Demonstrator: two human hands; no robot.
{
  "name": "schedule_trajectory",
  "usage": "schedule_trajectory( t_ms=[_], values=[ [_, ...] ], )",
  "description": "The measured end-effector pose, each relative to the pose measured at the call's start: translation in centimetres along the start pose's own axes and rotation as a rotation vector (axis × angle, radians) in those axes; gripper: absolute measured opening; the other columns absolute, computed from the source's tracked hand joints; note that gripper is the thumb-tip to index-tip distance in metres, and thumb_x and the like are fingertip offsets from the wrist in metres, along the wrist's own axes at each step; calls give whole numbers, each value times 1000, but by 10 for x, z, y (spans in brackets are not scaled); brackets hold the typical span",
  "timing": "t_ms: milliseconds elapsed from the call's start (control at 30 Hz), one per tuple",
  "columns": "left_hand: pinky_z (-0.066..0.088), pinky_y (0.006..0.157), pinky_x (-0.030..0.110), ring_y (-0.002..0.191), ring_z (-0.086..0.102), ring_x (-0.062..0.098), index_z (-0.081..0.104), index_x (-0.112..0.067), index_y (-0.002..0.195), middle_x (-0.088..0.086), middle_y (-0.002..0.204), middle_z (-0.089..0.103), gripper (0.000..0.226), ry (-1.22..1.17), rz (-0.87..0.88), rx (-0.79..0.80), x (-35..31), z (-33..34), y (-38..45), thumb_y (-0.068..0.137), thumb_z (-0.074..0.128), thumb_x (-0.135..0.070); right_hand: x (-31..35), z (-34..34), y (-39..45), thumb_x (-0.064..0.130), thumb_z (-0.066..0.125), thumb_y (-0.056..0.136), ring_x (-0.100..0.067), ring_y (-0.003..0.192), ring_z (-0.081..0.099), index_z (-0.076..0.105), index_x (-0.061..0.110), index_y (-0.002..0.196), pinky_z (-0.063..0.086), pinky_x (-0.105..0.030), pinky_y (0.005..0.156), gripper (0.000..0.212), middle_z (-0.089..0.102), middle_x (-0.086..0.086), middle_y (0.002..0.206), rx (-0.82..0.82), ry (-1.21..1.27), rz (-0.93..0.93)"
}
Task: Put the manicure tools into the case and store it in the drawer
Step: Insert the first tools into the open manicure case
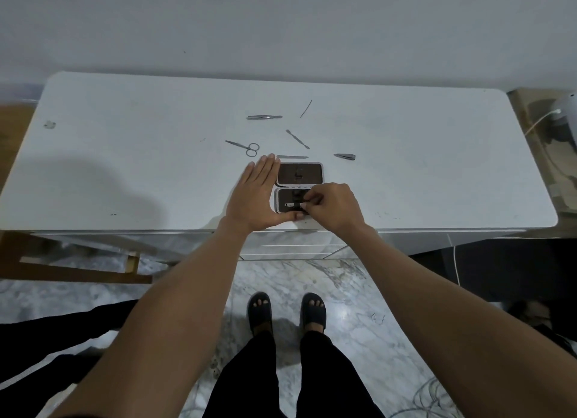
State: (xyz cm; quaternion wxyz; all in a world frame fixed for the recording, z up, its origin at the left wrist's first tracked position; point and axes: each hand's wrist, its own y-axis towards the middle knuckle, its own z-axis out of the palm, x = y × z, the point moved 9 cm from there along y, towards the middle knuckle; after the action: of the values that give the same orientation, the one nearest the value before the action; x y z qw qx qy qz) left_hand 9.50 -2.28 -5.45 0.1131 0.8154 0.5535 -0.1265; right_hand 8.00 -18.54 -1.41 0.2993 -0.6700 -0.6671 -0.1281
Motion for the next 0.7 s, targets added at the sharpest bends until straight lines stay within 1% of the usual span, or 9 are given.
schedule_trajectory(
  t_ms=[133,233,367,500,600,700],
  values=[
    [13,131,47,162,11,22,18,-5,165,9,174,16,138,2,-3,7,0,0,0,70,26,-105,13,-17,20,26,70,79,-15,81,67,77,24,91,55,-30,76,14,75,5,83,-49,-5,-33],
    [13,132,47,162,13,24,21,-3,164,11,173,18,138,-6,1,2,1,-1,1,71,23,-104,27,-26,44,27,70,78,-14,83,67,77,25,89,55,-31,78,13,75,6,84,-74,13,-63],
    [13,132,48,162,13,23,23,-2,163,11,173,20,138,-33,-3,-7,2,0,2,70,34,-103,47,-34,78,28,71,80,-13,85,68,77,23,92,55,-29,82,14,76,4,87,-102,18,-120],
    [7,133,43,162,12,21,19,-3,164,10,173,17,139,-13,-10,-14,4,1,3,69,45,-101,59,-29,109,28,71,82,-11,84,66,77,21,94,53,-27,81,15,75,4,88,-77,24,-157],
    [8,133,44,161,14,23,20,-1,163,12,173,19,141,38,-3,-6,4,2,5,69,40,-103,69,-17,128,27,71,82,-12,86,66,77,21,95,49,-24,78,15,75,4,90,-27,29,-180],
    [10,132,47,161,15,25,22,1,162,15,172,21,140,67,-3,16,4,5,6,70,37,-103,79,0,142,26,71,82,-12,88,66,76,23,94,51,-25,81,14,75,6,92,33,19,-213]
  ],
)
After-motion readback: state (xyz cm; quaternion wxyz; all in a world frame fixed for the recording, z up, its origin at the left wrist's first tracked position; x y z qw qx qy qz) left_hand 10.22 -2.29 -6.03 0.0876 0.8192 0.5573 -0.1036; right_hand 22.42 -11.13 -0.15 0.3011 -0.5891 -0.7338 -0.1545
